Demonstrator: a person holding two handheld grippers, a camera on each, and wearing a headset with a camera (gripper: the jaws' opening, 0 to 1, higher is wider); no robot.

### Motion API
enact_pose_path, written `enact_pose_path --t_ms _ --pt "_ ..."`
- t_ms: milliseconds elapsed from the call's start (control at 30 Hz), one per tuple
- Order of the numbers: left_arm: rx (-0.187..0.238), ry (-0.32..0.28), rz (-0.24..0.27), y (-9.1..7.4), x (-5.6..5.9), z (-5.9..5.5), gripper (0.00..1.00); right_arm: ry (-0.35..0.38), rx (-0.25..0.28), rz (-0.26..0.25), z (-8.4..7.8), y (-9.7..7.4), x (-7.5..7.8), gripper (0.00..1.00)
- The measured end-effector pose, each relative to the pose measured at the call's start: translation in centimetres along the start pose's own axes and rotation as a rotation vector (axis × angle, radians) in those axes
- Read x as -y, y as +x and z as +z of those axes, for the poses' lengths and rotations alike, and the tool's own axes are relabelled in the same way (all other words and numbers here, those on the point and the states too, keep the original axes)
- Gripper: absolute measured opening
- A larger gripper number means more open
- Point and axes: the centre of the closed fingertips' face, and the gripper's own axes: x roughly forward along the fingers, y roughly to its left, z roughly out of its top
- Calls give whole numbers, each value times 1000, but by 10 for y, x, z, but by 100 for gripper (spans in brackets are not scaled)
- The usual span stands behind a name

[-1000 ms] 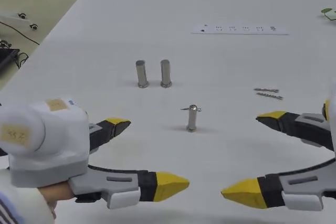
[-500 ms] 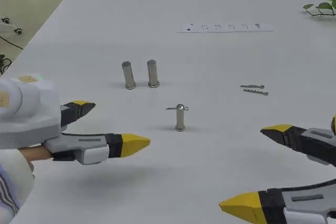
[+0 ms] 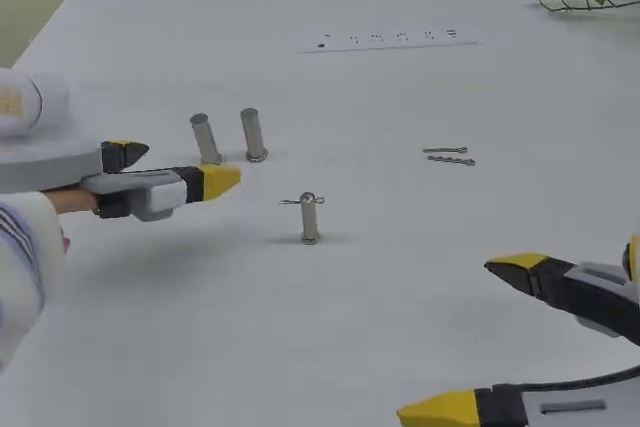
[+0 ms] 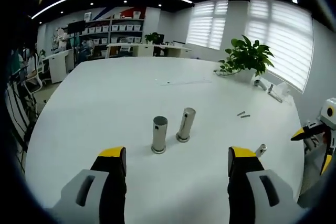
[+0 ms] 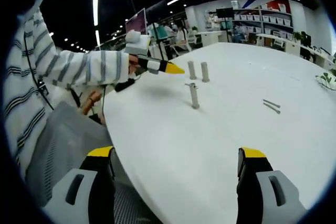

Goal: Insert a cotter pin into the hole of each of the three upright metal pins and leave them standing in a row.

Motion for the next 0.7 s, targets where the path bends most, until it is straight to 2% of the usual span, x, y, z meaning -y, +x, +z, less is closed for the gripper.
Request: enact_pose_path --t_ms 167,300,500,633,700 --pt "0 29 19 13 -11 11 71 15 1 -30 1 -5 10 98" --pt "-45 120 63 21 -25 12 59 25 -6 -56 0 -10 19 97" --pt "-66 124 66 30 -28 10 46 28 -11 -87 1 -14 31 97" --pt "-83 142 65 33 -27 6 28 19 -16 -95 3 -16 35 96" --pt "-89 147 69 35 -27 5 24 19 -15 -100 3 -18 37 96"
